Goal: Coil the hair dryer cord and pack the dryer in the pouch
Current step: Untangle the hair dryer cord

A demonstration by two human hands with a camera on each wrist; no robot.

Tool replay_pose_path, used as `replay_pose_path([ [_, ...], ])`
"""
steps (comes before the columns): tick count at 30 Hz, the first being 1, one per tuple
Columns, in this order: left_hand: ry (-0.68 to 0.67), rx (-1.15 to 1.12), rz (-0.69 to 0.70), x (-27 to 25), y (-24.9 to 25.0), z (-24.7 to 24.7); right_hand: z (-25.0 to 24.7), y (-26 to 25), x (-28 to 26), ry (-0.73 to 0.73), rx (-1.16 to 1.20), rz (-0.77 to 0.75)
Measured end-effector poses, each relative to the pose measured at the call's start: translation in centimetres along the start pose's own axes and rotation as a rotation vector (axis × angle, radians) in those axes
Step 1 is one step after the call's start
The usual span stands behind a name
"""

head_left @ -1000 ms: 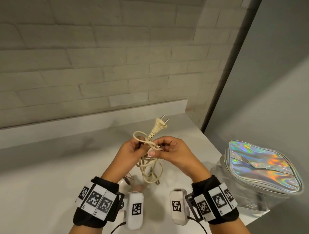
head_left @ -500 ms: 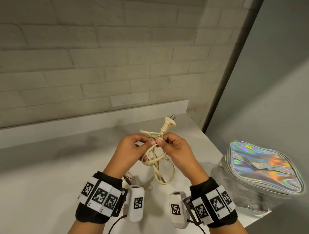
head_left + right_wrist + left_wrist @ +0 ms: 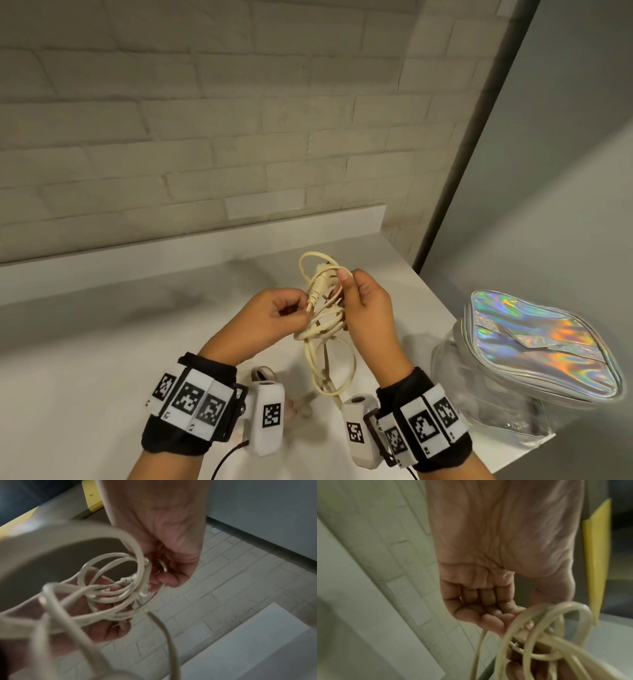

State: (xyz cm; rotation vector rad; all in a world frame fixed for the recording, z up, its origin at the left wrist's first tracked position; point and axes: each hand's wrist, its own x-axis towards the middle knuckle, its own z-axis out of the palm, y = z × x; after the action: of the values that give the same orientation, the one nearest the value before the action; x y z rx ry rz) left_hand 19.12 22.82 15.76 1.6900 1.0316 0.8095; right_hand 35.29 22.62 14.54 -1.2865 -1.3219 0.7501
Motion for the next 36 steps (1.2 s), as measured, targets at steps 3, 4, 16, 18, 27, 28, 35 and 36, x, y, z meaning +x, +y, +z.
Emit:
replay_pose_path([
  [3, -0.058, -0.077, 0.034, -0.5, -0.3, -0.1, 0.0, 0.1, 0.4, 0.066, 0.028, 0.079],
  [4, -0.074, -0.081, 0.049, -0.6, -0.3, 0.0, 0.0, 0.2, 0.6, 0.073, 0.025, 0.104],
  [16, 0.259, -0.432, 0.007, 0.0, 0.6, 0.4, -1.5, -0.6, 0.9, -0.11, 0.469, 0.388],
  [18, 0.303, -0.442, -0.036, 0.4, 0.5, 0.4, -1.4, -0.7, 0.8, -0.143, 0.501, 0.399],
  [27, 0.293, -0.374, -0.075, 0.1, 0.4, 0.6, -2.0, 0.0, 0.9, -0.081, 0.549, 0.371],
  [28, 0.342, -0.305, -0.065, 0.2, 0.7, 0.7, -1.8, -0.2, 0.7, -0.115, 0.48, 0.334],
  [35, 0.492, -0.241, -0.072, 0.6, 0.7, 2.0, -0.1, -0.7, -0.5, -0.096, -0.29, -0.147],
  [36, 0.468, -0.23, -0.07, 0.6, 0.7, 2.1, -0.1, -0.7, -0.5, -0.133, -0.28, -0.128],
])
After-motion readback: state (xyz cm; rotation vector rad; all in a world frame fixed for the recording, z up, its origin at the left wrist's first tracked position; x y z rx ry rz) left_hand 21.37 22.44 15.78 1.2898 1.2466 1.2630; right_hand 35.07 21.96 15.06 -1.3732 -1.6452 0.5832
